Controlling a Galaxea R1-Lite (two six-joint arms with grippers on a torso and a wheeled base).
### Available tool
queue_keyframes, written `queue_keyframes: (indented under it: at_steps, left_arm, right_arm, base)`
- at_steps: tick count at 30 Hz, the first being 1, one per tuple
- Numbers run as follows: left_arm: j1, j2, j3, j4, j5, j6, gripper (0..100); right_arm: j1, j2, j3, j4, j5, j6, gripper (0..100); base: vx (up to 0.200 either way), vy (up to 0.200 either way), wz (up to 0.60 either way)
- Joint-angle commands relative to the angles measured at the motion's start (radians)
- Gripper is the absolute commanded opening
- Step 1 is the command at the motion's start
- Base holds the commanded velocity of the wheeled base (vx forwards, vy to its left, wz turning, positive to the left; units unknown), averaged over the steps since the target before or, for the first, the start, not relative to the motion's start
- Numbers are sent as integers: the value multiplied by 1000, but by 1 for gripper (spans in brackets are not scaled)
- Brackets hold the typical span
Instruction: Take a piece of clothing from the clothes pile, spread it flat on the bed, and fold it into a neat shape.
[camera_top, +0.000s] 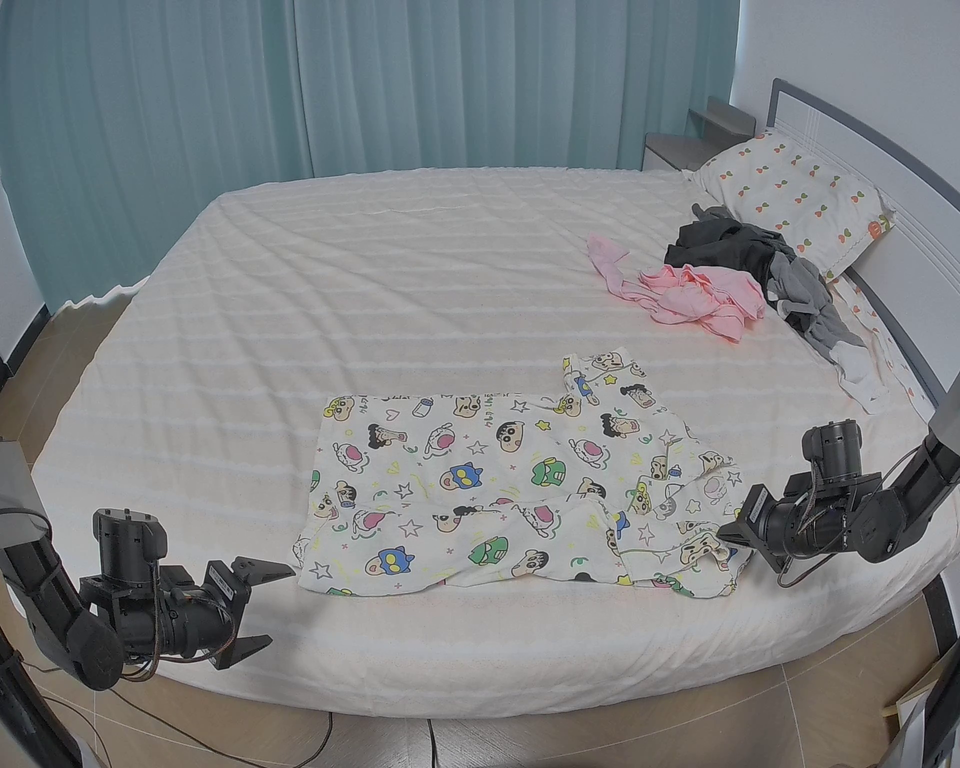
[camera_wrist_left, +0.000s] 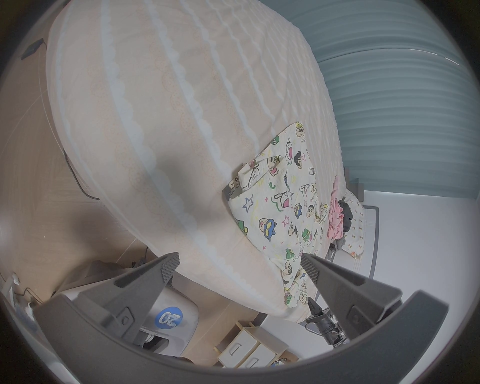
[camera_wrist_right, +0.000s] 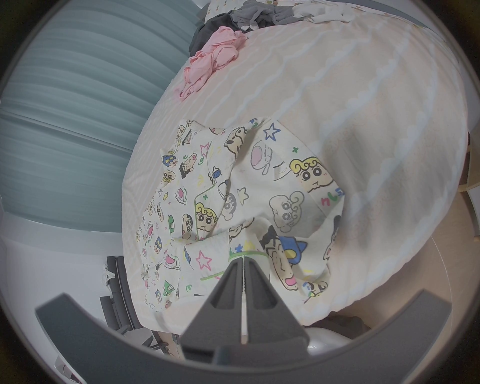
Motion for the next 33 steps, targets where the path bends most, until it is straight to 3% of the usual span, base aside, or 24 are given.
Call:
queue_keyframes:
  at_steps: [1, 18, 19, 33]
  left_arm:
    - [0, 0, 0, 0, 0, 0, 100]
    - [0, 1, -1, 0, 4, 1, 100]
    - [0, 1, -1, 0, 4, 1, 100]
    - [-2, -2, 0, 0, 4, 1, 100]
  right_arm:
    - [-6, -7, 14, -1, -3, -5, 100]
    - [51, 0, 9, -4, 1, 9, 100]
    - [56, -1, 8, -7, 1, 9, 0]
    - [59, -53, 65, -24, -5, 8, 0]
  base:
    - [0, 0, 0]
    - [0, 0, 0]
    - [0, 0, 0]
    - [0, 0, 0]
